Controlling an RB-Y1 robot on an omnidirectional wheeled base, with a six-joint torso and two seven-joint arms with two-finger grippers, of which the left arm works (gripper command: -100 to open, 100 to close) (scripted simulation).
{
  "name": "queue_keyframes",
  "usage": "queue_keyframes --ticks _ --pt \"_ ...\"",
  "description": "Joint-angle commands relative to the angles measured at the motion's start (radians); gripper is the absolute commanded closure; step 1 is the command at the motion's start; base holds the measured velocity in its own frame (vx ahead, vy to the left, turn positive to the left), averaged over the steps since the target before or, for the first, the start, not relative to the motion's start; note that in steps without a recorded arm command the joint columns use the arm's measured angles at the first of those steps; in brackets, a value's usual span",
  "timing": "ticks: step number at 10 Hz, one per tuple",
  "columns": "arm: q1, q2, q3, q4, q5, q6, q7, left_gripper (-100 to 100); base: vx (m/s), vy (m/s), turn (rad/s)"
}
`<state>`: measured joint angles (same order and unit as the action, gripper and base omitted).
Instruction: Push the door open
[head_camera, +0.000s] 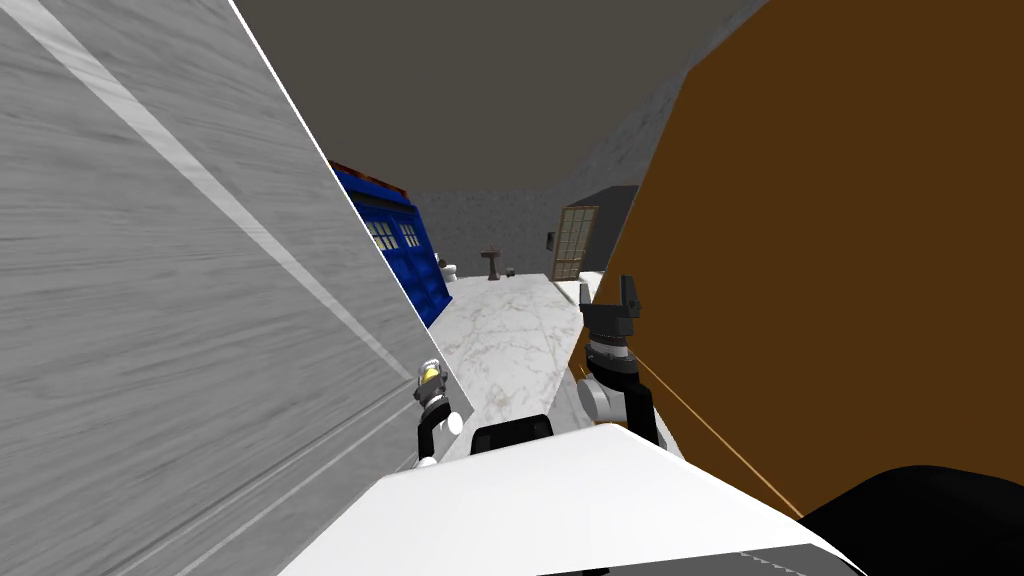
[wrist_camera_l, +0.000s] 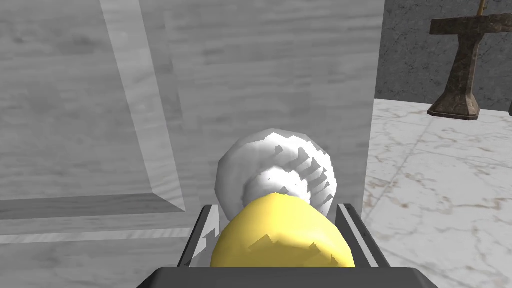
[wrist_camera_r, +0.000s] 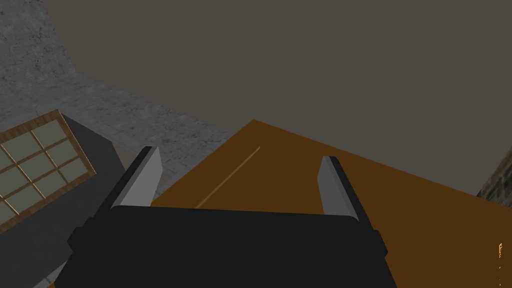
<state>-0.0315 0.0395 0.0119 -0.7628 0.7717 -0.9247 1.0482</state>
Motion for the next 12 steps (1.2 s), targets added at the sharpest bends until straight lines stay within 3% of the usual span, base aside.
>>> queue_keyframes --ticks 1,5,6,7,9,12 --pt "0.006 0.007 0.021 -0.020 0.014 -0.001 -0.009 100 0.225 0.015 0.062" --pt "-0.002 -0.012 0.062 -0.024 0.049 0.002 -0.022 100 0.211 0.021 0.073" --pt "-0.002 -0.009 0.055 -0.016 0.044 0.004 -0.021 100 0.101 0.021 0.025" --pt "-0.003 0.005 0.074 -0.014 0.058 -0.002 -0.024 100 0.138 0.002 0.043" --pt "-0.003 0.015 0.092 -0.013 0.071 -0.006 -0.028 100 0.202 0.018 0.062" --pt "-0.004 0.018 0.102 -0.013 0.078 -0.009 -0.031 100 0.135 0.045 0.025"
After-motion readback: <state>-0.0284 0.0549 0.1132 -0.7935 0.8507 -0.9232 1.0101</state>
